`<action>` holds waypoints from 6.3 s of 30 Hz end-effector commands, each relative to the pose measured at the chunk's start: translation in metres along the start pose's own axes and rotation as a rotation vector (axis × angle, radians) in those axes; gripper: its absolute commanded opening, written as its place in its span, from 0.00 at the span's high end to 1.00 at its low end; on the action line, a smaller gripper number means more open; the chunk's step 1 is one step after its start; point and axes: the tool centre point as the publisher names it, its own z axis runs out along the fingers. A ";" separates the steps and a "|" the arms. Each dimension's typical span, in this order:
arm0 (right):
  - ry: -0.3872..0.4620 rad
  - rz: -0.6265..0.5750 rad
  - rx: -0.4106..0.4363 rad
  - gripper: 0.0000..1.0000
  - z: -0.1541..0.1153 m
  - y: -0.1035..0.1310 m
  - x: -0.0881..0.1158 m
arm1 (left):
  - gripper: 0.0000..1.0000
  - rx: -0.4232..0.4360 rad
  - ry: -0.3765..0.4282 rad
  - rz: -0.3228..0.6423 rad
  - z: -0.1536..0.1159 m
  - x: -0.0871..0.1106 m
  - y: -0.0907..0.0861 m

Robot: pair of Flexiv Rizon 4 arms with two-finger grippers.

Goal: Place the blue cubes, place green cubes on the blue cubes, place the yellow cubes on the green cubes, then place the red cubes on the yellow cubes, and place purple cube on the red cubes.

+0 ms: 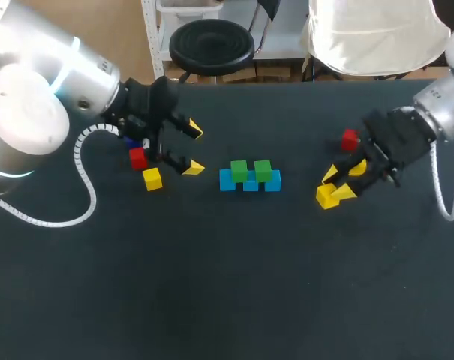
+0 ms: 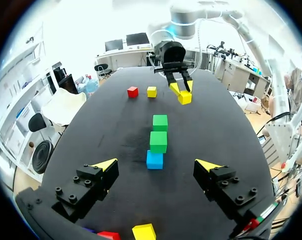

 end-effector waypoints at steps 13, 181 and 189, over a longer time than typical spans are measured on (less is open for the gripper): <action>0.089 0.031 0.151 1.00 -0.003 -0.014 -0.054 | 0.00 -0.002 -0.006 0.003 0.000 0.002 -0.001; -0.013 0.081 0.324 1.00 0.074 -0.084 -0.093 | 0.00 -0.002 -0.006 0.003 0.000 0.002 -0.001; -0.009 0.081 0.317 1.00 0.074 -0.088 -0.094 | 0.00 -0.002 -0.006 0.003 0.000 0.002 -0.001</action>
